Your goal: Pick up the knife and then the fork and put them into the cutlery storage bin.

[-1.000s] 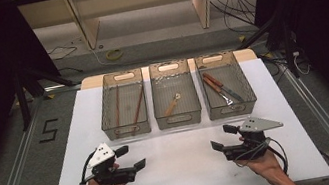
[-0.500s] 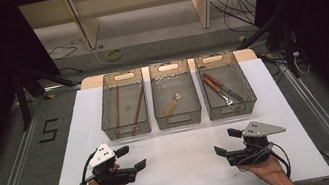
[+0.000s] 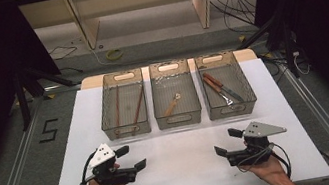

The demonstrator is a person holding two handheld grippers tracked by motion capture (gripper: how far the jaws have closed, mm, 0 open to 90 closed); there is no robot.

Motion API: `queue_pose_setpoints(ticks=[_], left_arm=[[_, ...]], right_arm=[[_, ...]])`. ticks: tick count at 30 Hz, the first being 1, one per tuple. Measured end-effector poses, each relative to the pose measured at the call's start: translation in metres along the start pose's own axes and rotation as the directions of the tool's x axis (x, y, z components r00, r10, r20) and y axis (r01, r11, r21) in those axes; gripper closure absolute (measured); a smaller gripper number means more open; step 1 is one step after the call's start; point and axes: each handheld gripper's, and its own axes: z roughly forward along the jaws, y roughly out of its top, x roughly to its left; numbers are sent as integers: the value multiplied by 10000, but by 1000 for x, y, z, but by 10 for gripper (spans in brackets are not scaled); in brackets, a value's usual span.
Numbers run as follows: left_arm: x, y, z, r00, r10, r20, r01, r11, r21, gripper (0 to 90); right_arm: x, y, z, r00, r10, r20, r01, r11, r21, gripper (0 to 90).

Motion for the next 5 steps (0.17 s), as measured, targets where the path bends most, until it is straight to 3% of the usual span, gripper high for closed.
queue_pose_setpoints(ticks=[5], left_arm=[[0, 0, 1, 10000, -11, 26, 11, 10000, 30, 159]], right_arm=[[-1, 0, 0, 10000, 11, 48, -11, 10000, -19, 190]])
